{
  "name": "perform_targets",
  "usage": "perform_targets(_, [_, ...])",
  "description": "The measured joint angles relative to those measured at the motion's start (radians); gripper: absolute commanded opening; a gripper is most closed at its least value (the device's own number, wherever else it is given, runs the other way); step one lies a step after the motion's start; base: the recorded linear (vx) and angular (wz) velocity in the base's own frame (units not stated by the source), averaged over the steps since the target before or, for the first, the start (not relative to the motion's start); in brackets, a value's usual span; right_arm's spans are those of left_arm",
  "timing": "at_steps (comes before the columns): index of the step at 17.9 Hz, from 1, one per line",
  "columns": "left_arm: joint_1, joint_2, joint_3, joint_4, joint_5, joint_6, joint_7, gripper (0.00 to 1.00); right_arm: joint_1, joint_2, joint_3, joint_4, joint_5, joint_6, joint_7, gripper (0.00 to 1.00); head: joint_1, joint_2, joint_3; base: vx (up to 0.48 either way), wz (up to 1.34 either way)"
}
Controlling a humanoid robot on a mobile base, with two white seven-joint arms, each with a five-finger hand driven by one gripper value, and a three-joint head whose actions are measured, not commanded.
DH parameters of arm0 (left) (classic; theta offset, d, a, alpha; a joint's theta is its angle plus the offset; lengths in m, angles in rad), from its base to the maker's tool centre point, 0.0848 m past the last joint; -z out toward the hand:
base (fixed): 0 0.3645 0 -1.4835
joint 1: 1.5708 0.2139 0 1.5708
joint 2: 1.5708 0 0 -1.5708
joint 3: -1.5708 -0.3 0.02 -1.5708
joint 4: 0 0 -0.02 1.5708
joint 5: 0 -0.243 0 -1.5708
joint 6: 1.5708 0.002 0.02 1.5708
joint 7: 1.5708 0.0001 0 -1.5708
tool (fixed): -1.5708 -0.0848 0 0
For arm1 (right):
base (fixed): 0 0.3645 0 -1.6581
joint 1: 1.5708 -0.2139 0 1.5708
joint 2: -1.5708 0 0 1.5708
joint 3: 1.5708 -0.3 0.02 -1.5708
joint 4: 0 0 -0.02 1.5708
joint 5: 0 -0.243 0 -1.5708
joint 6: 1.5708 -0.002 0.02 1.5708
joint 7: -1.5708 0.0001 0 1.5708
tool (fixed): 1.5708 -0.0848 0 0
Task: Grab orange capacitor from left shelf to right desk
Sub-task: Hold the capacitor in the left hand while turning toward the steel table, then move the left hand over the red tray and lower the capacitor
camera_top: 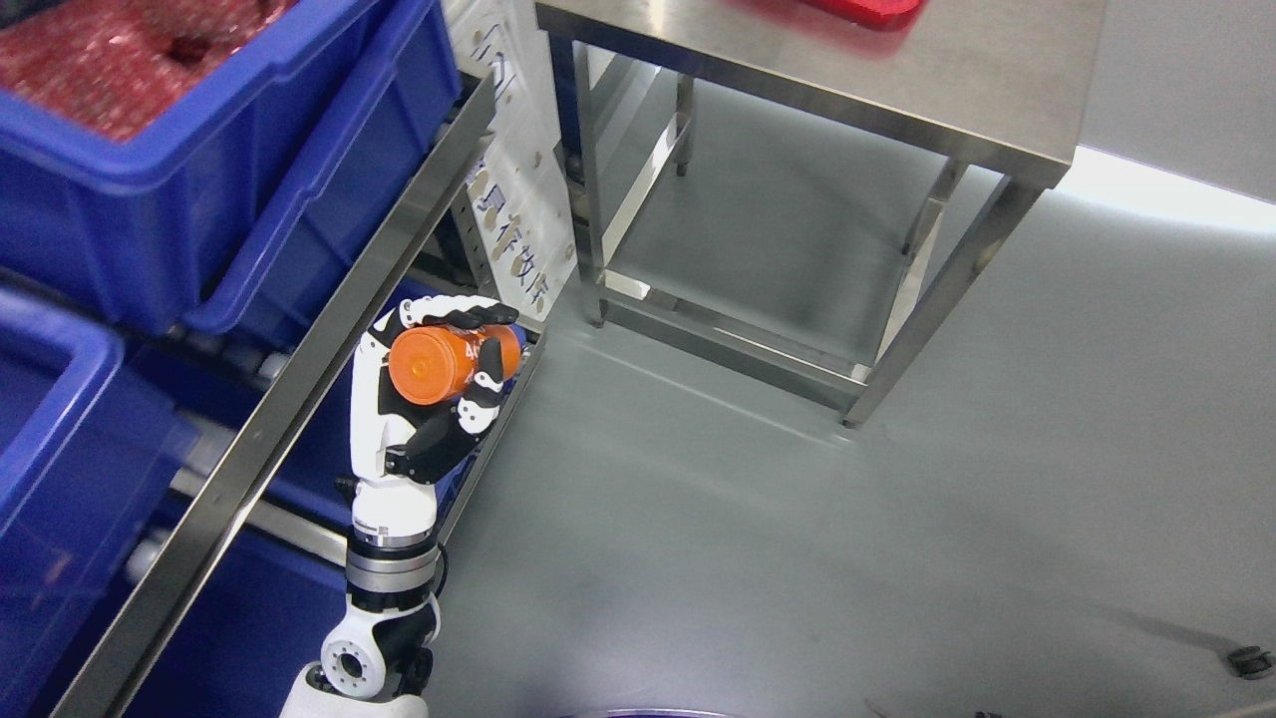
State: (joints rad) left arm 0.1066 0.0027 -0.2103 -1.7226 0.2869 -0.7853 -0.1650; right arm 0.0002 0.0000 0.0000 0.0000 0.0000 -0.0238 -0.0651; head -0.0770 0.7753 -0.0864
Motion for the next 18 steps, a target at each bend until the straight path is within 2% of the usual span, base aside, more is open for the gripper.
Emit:
perform_targets(7, [-0.016, -0.001, -0.034, 0.002, 0.000, 0.010, 0.000, 0.03, 0.000, 0.001, 0.000, 0.000, 0.000, 0.000, 0.000, 1.00, 0.0000, 0.000, 0.000, 0.426, -0.42])
perform_targets(18, [-0.141, -0.002, -0.066, 0.018, -0.001, 0.247, 0.004, 0.05, 0.000, 0.001, 0.000, 0.000, 0.000, 0.000, 0.000, 1.00, 0.0000, 0.000, 0.000, 0.378, -0.17])
